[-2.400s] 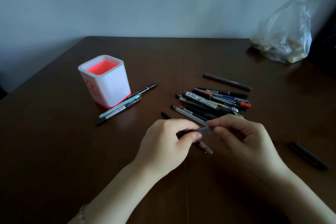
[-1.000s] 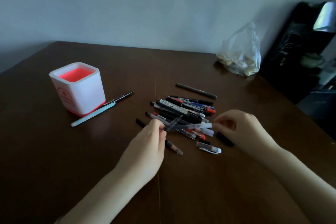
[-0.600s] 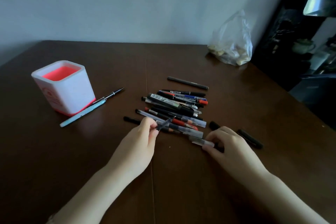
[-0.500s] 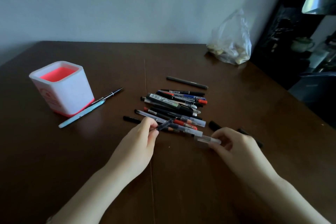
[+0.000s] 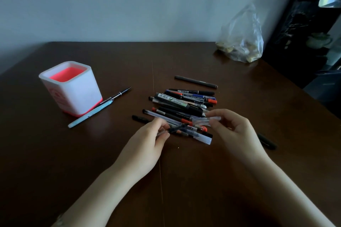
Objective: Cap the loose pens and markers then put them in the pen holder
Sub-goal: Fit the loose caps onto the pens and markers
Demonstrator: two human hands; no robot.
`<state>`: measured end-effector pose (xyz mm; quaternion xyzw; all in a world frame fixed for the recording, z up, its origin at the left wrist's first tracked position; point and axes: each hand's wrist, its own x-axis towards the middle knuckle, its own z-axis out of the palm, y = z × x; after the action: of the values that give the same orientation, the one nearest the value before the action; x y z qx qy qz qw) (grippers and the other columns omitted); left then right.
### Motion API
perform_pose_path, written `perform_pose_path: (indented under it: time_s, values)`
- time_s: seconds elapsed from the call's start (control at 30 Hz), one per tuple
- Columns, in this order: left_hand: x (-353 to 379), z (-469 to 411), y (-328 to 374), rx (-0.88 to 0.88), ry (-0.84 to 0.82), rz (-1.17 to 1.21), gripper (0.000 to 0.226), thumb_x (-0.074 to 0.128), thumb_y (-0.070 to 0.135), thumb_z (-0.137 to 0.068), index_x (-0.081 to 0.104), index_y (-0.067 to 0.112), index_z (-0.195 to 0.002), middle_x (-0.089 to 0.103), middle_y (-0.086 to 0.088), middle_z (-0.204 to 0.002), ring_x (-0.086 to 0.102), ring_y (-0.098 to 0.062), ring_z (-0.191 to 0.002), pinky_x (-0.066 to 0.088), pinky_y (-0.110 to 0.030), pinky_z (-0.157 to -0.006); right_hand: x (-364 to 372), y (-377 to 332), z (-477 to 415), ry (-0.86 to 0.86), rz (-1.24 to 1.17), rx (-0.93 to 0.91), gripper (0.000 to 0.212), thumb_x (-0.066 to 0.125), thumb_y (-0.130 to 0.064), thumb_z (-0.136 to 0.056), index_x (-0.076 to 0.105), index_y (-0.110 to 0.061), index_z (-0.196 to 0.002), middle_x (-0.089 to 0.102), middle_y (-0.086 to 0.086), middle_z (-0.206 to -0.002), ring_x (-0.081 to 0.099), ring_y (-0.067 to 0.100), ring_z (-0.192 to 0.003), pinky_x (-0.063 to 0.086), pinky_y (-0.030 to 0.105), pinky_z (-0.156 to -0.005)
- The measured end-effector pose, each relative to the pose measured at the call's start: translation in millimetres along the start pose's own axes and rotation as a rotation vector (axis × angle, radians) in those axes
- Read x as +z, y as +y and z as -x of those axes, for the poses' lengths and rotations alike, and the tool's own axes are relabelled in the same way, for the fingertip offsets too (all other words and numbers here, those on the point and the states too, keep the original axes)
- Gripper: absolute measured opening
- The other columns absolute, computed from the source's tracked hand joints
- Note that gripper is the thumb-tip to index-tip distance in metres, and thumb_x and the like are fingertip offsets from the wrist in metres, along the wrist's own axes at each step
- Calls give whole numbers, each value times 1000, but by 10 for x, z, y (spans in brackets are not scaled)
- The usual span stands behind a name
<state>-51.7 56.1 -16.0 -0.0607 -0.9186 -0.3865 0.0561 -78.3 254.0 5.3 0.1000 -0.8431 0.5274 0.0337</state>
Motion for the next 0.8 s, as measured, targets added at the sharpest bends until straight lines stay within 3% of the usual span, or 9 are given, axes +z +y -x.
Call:
perform_pose_path:
  time_s: [0.1,0.13,0.2,0.27,0.33,0.4,0.6,0.8]
  values:
    - [3,8,-9,30,0,-1,16,49,22,-92,54,23,-107,60,8,-109,55,-2,-102,47,-23,-88,48,19,1,-8,-18,16,22,55,-18,-88,59,-39,-86,63,-3,-71,55,26,-59,46,32,-53]
    - [3,11,-11,40,4,-5,16,49,22,-92,54,23,-107,60,9,-109,55,-2,-102,47,-23,-88,48,30,8,9,-27,16,21,56,-18,-87,60,-39,-87,63,-3,-72,56,24,-60,47,32,-54]
    - [-1,14,-15,57,20,-12,16,49,22,-92,54,23,-107,60,10,-108,54,-1,-103,46,-18,-87,32,46,22,47,-56,14,20,56,-18,-87,61,-37,-87,62,-3,-72,54,8,-50,43,18,-45]
    - [-6,11,-6,73,33,-7,15,50,22,-92,55,22,-106,60,11,-106,54,0,-101,46,-16,-84,18,53,31,32,-66,20,19,56,-17,-87,61,-36,-88,62,-5,-73,53,4,-49,40,15,-41]
    - [-6,16,15,105,31,8,16,51,21,-91,56,22,-106,61,11,-106,55,0,-101,46,-16,-86,31,59,43,-18,-57,19,20,56,-17,-87,62,-36,-88,65,-6,-78,59,13,-61,47,24,-51]
    - [3,31,32,164,37,4,17,54,22,-89,59,22,-105,61,15,-103,55,2,-100,45,-13,-86,66,51,62,-69,-42,-7,20,57,-16,-86,63,-35,-89,66,-5,-84,60,12,-71,49,22,-61]
    - [-14,65,75,295,108,48,22,64,22,-80,68,18,-101,65,14,-93,59,1,-93,48,-11,-80,100,33,140,-118,-64,-80,23,59,-13,-85,65,-34,-91,67,-7,-84,58,2,-68,45,11,-61]
    - [-48,84,98,307,96,103,18,72,19,-74,73,15,-92,67,15,-83,63,5,-83,46,-4,-69,75,79,176,-164,-90,-117,28,59,-12,-84,65,-38,-89,65,-19,-96,62,7,-87,50,18,-74]
